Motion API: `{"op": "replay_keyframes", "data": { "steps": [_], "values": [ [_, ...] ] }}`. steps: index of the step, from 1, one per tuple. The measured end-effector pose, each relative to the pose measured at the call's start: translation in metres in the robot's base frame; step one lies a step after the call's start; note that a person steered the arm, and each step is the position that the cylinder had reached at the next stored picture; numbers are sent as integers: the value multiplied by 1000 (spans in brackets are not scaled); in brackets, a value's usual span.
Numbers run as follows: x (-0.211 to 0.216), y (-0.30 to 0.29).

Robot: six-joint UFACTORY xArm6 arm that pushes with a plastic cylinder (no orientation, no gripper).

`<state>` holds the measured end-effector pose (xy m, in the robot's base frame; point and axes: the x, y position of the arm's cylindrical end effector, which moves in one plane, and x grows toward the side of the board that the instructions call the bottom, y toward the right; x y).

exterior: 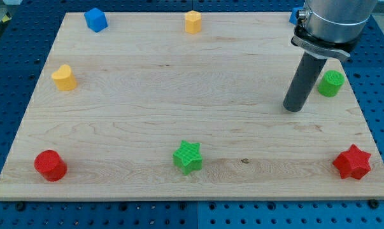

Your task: Slide the red star towards the green star

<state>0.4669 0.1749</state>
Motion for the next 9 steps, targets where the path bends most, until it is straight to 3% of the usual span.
{"op": "replay_keyframes", "data": {
  "steps": [1, 3, 6, 9],
  "values": [
    [5, 29],
    [61, 103],
    [124, 115],
    [127, 111]
  ]
}}
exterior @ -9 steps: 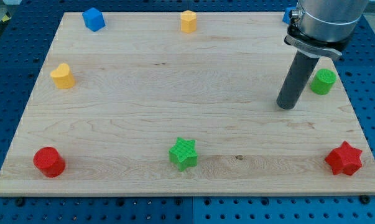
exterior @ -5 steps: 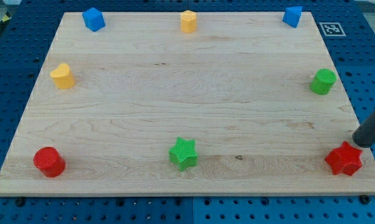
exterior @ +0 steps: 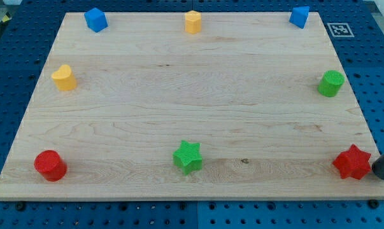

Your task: Slide the red star towards the green star

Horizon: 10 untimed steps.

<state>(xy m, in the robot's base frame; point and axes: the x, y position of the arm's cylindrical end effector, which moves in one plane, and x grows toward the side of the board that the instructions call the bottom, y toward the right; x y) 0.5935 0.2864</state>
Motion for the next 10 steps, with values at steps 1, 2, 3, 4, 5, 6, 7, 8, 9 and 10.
{"op": "replay_keyframes", "data": {
  "steps": [1, 2, 3, 4, 5, 6, 7, 8, 9, 10],
  "values": [
    [1, -3],
    [1, -13],
    [1, -13],
    [-4, -21],
    [-4, -49],
    [-5, -75],
    [-5, -90],
    [-10, -92],
    [-31, -99],
    [-51, -114]
  ]
}}
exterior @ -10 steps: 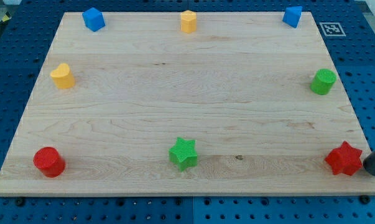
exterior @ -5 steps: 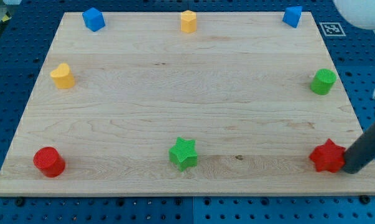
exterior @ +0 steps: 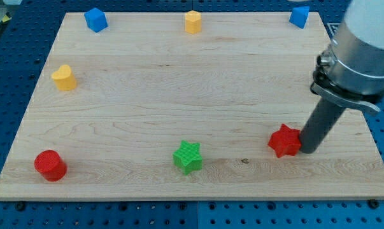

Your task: Slide the red star towards the green star

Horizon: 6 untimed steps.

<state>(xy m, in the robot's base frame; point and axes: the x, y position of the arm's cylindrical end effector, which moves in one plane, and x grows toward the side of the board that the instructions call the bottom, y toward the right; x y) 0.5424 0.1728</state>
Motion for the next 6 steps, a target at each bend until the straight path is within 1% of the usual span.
{"op": "replay_keyframes", "data": {
  "steps": [1, 3, 4, 5, 6],
  "values": [
    [-7, -21],
    [9, -12],
    [17, -21],
    [26, -46],
    [26, -47]
  ]
}}
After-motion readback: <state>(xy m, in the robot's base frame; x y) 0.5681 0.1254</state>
